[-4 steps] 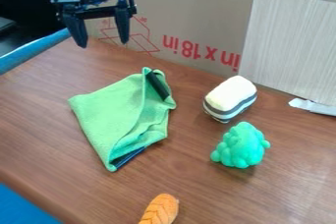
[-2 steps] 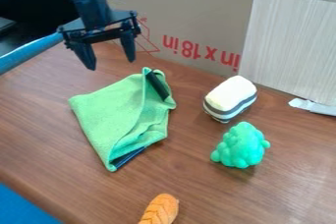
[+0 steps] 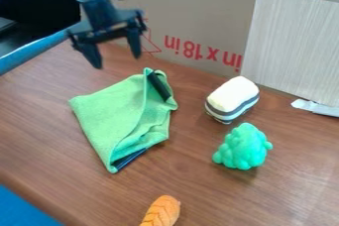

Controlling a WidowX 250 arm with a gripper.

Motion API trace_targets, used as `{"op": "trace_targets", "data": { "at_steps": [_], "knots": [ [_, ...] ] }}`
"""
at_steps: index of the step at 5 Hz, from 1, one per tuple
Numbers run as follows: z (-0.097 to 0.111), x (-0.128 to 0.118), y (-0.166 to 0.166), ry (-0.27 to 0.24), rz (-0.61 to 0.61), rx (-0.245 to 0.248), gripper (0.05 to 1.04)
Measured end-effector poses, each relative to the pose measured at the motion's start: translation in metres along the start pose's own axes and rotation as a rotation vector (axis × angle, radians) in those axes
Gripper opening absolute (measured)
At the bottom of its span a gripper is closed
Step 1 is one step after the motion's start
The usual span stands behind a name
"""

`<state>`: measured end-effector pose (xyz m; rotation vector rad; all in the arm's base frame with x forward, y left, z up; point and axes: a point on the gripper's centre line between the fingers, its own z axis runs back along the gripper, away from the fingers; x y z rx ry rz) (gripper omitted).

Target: Unfold the cloth from top rigt to bottom left

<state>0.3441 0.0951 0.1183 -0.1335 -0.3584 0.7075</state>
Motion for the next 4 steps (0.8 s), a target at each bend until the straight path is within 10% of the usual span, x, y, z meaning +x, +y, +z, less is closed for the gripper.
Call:
{"op": "trace_targets", "data": {
  "at_steps": [4],
  "knots": [
    [-0.035,0.011,-0.025,-0.020,0.039,0.079,0.999]
  ]
}}
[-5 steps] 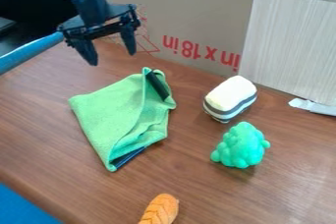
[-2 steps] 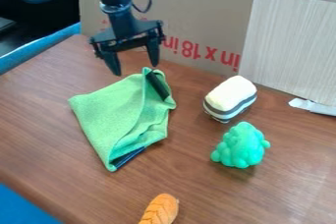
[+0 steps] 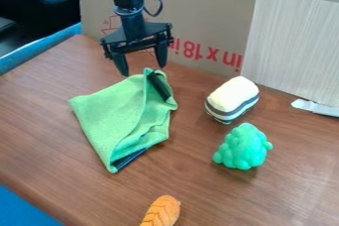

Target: Unfold the cloth from top rigt to bottom left

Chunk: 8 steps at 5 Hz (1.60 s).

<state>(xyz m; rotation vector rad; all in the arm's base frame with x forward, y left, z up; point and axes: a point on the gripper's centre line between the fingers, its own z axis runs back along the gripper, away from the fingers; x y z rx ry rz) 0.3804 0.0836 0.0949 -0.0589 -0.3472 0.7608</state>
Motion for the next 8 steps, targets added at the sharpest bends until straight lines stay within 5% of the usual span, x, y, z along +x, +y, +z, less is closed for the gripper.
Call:
{"op": "trace_targets", "data": {
  "at_steps": [2,4,5,8],
  "knots": [
    [-0.011,0.001,0.007,0.021,0.010,0.033,0.886],
    [-0.011,0.000,0.017,0.065,0.025,0.027,0.305],
    [-0.011,0.001,0.020,0.067,0.020,0.026,0.117],
    [-0.010,0.007,0.027,0.055,0.011,0.027,0.049]
  ]
}}
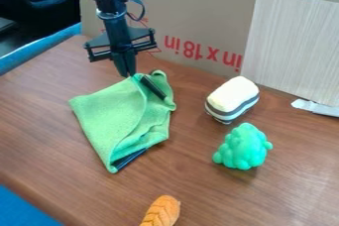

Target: Unfold the cloth from top rigt to bottom left

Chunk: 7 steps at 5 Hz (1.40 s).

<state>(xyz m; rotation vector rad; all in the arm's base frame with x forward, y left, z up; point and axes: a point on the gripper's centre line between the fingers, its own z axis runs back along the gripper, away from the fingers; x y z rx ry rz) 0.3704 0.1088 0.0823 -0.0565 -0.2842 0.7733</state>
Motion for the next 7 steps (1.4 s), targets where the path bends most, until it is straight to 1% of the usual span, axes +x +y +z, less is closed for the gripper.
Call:
{"op": "trace_targets", "data": {
  "at_steps": [1,2,3,4,5,6,7],
  "knots": [
    [0.022,0.005,0.011,0.001,0.009,-0.049,0.049],
    [0.054,0.009,0.028,0.003,0.031,-0.118,0.071],
    [0.055,0.003,0.023,0.014,-0.019,-0.102,0.212],
    [0.041,-0.004,0.002,0.012,-0.050,-0.078,0.500],
    [0.017,-0.014,-0.017,0.050,-0.071,-0.056,0.767],
    [0.002,-0.017,-0.028,0.059,-0.082,-0.037,0.991],
    [0.001,-0.016,-0.031,0.043,-0.082,-0.038,1.001]
  ]
}}
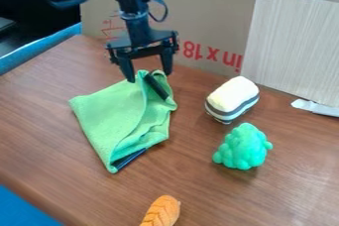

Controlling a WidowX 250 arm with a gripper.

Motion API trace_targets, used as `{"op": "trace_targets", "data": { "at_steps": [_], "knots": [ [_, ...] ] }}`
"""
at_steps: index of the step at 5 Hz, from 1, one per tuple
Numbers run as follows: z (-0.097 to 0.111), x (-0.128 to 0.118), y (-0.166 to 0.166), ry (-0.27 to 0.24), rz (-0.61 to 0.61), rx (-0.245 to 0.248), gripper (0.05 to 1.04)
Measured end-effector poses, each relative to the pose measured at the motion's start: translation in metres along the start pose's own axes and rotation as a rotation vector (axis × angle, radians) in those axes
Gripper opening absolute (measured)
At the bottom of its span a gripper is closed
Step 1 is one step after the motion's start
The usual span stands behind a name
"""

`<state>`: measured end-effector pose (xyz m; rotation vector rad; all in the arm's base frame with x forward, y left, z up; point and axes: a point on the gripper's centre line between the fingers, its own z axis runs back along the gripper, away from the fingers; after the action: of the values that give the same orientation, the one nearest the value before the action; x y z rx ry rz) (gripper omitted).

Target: Unfold the cloth from top rigt to bottom left

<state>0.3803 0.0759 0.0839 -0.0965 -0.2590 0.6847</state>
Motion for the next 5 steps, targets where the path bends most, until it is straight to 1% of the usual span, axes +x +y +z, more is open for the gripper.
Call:
{"op": "trace_targets", "data": {
  "at_steps": [1,2,3,4,5],
  "knots": [
    [-0.006,-0.001,0.003,0.008,0.001,0.015,0.973],
    [-0.009,-0.001,0.005,0.011,0.004,0.027,0.703],
    [-0.013,0.001,0.008,0.003,0.002,0.046,0.397],
    [-0.013,-0.001,0.007,0.015,-0.009,0.033,0.172],
    [0.003,-0.002,0.017,0.038,-0.011,-0.012,0.065]
  ]
}}
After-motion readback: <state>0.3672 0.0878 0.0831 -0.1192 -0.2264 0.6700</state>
